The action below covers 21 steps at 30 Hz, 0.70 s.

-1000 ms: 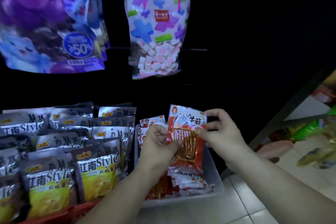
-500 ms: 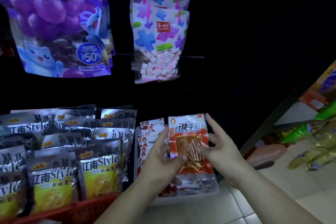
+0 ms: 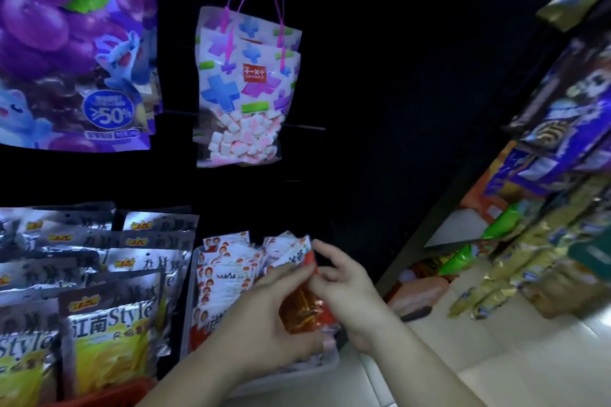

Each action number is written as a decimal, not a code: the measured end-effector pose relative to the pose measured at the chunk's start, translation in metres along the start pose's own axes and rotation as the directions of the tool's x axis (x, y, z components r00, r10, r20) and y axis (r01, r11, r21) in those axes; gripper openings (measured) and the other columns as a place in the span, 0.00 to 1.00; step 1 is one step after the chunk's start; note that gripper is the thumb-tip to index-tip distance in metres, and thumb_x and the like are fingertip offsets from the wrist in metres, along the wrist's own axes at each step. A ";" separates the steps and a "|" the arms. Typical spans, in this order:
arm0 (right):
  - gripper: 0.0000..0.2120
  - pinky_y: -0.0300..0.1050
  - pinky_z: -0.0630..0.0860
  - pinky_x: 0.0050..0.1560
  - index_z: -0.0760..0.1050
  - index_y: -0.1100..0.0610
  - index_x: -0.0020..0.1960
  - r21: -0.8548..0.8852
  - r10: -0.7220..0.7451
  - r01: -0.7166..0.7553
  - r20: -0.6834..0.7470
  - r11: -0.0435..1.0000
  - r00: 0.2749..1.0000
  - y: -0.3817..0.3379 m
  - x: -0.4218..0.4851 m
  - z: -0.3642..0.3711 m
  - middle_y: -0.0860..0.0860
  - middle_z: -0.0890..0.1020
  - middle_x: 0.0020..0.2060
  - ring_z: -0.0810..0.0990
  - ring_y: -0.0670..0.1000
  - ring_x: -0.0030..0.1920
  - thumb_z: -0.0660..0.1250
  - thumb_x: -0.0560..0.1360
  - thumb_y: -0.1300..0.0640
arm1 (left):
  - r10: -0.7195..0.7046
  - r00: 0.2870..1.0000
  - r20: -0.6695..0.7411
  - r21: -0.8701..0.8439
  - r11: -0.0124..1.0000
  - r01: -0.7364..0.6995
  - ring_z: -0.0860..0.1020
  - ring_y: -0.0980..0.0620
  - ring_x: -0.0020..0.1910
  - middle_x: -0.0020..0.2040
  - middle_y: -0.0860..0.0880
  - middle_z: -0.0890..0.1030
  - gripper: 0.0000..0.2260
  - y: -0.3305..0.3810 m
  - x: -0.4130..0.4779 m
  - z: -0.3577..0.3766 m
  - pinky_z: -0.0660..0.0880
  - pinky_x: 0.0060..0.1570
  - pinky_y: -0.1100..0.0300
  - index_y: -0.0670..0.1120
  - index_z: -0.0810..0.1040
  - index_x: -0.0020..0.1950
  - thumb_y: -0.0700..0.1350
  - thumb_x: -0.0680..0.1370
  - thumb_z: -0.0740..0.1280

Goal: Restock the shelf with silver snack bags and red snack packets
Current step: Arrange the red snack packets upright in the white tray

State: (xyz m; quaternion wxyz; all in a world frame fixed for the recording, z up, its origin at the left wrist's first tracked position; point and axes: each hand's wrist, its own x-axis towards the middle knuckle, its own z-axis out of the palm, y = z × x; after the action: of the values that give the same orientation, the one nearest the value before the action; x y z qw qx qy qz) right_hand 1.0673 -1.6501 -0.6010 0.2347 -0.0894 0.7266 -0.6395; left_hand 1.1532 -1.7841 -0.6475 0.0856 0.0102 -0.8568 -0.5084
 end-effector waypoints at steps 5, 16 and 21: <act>0.14 0.48 0.82 0.44 0.76 0.47 0.68 0.181 0.105 -0.105 0.013 0.978 0.994 -0.012 -0.001 -0.008 0.53 0.88 0.49 0.87 0.52 0.46 0.63 0.84 0.56 | 0.001 0.983 -0.183 -0.288 0.956 -0.054 0.75 0.73 0.62 0.63 0.76 0.75 0.38 0.016 0.000 0.007 0.73 0.58 0.74 0.70 0.66 0.72 0.45 0.72 0.80; 0.24 0.42 0.81 0.42 0.75 0.46 0.71 0.074 -0.058 0.057 0.002 0.996 0.998 0.001 0.006 -0.016 0.56 0.87 0.51 0.87 0.53 0.49 0.71 0.79 0.64 | -0.157 0.940 -0.303 -0.547 0.837 -0.036 0.83 0.60 0.50 0.54 0.56 0.83 0.19 0.029 0.006 0.010 0.82 0.50 0.57 0.63 0.79 0.64 0.50 0.75 0.77; 0.25 0.55 0.83 0.56 0.75 0.46 0.70 0.040 -0.099 0.100 -0.008 0.994 0.995 -0.001 0.009 -0.020 0.54 0.87 0.55 0.86 0.55 0.55 0.65 0.81 0.71 | -0.133 0.966 -0.220 -0.467 0.884 0.016 0.79 0.54 0.31 0.49 0.54 0.83 0.37 0.024 0.004 0.005 0.73 0.31 0.65 0.71 0.64 0.73 0.33 0.80 0.68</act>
State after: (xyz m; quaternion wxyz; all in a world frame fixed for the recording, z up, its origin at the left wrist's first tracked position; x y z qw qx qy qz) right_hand 1.0503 -1.6362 -0.6002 0.2021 -0.1187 0.7089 -0.6652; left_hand 1.1503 -1.7680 -0.6282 0.1714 0.0857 -0.6930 -0.6951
